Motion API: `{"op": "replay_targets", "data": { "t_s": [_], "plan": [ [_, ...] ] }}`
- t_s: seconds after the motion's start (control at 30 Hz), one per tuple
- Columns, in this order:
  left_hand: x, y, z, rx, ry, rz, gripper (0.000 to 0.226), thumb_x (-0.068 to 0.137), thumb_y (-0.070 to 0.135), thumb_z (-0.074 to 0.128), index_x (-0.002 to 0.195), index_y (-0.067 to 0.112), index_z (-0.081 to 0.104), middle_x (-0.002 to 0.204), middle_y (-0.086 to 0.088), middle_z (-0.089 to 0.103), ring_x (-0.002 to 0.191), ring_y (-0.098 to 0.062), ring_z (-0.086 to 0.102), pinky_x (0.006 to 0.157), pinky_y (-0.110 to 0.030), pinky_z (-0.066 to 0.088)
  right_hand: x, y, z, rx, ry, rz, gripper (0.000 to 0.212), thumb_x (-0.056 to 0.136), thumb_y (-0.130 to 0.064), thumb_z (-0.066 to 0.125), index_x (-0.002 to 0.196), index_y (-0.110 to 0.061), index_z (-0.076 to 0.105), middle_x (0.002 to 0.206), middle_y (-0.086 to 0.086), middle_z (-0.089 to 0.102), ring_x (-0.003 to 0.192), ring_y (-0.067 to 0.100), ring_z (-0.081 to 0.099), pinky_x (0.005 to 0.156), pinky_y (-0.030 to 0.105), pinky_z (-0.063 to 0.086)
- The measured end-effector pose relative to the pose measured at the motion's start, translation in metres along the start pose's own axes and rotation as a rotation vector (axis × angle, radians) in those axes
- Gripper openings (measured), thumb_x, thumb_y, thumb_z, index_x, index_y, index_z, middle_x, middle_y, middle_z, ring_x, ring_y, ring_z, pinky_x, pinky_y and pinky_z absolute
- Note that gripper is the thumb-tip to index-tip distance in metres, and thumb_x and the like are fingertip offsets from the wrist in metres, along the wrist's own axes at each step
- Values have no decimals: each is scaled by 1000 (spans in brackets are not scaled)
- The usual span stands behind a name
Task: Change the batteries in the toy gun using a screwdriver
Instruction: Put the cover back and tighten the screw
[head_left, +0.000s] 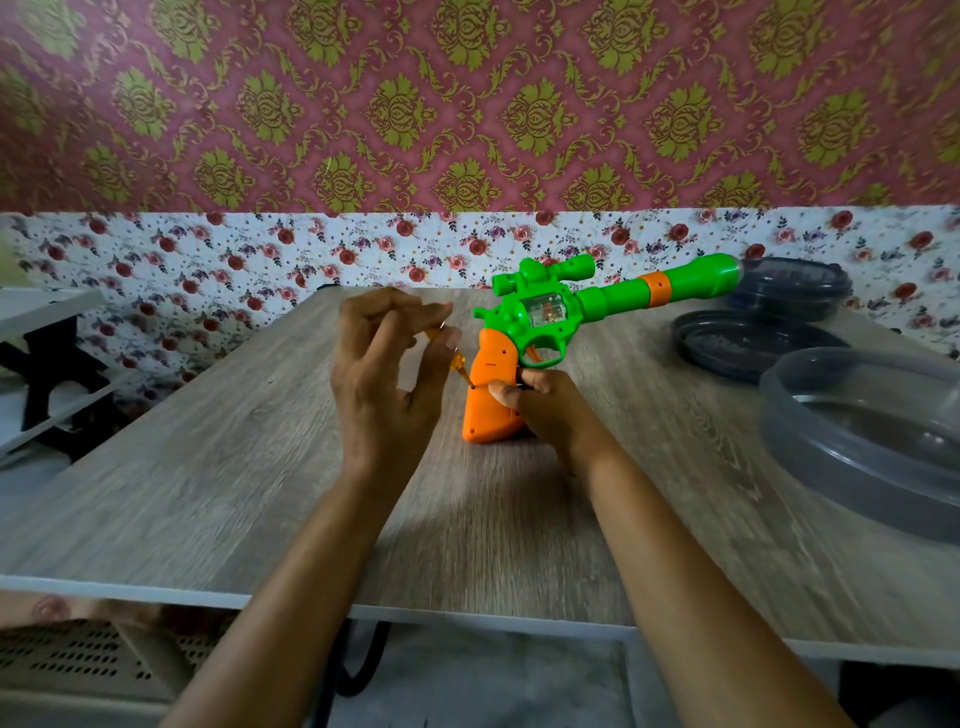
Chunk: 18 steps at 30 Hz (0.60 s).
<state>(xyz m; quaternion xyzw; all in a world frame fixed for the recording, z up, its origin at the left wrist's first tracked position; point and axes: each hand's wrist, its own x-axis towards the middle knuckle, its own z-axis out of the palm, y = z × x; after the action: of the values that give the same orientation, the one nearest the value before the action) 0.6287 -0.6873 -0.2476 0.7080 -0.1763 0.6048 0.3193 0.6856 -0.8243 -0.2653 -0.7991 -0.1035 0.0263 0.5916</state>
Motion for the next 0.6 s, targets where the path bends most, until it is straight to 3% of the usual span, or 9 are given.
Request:
{"op": "replay_targets", "data": {
  "t_s": [0.07, 0.17, 0.23, 0.33, 0.4, 0.47, 0.6],
  "plan": [
    [-1, -2, 1, 16, -1, 10, 15, 87, 3, 61, 100, -1, 66, 98, -19, 57, 94, -13, 54, 74, -20, 45, 0, 0, 0, -4, 2, 2, 27, 90, -15, 56, 114, -5, 63, 116, 18, 65, 109, 30, 60, 100, 46, 45],
    [-3, -3, 1, 23, -34, 1, 31, 88, -3, 51, 116, 8, 57, 108, -14, 64, 101, -21, 59, 83, -27, 46, 0, 0, 0, -9, -3, 2, 27, 90, -15, 56, 115, -5, 63, 116, 18, 64, 110, 30, 59, 100, 46, 44],
    [-2, -1, -1, 20, -53, -11, 36, 87, -3, 46, 119, 7, 59, 114, -11, 64, 109, -22, 59, 87, -34, 48, 0, 0, 0, -2, -4, 6, 27, 90, -15, 56, 115, -6, 63, 116, 18, 64, 110, 30, 59, 100, 47, 44],
    [-2, 1, -1, 8, -84, -2, 32, 89, 2, 47, 117, 3, 63, 125, -9, 58, 117, -16, 54, 95, -29, 45, 0, 0, 0, -1, -5, 8, 28, 90, -16, 55, 116, -6, 62, 117, 17, 64, 110, 30, 59, 101, 47, 44],
    [-1, 1, -1, 8, -76, 11, 27, 89, 6, 55, 113, 5, 65, 125, -9, 53, 112, -12, 54, 92, -23, 45, 0, 0, 0, -1, -8, 6, 28, 90, -16, 55, 116, -6, 63, 117, 17, 64, 110, 30, 59, 100, 47, 44],
    [-1, -1, 0, 17, -39, 17, 20, 87, 9, 62, 106, 5, 69, 113, -16, 54, 103, -5, 50, 81, -24, 48, 0, 0, 0, 5, -8, 5, 28, 90, -16, 55, 115, -6, 63, 116, 17, 64, 110, 30, 59, 100, 48, 45],
    [-2, -5, 0, 34, 26, 60, 17, 86, 1, 63, 100, 8, 70, 99, -12, 61, 95, -21, 55, 70, -38, 48, 0, 0, 0, -1, -6, 6, 28, 90, -16, 55, 115, -7, 63, 117, 16, 64, 110, 29, 59, 101, 45, 44]
  ]
}}
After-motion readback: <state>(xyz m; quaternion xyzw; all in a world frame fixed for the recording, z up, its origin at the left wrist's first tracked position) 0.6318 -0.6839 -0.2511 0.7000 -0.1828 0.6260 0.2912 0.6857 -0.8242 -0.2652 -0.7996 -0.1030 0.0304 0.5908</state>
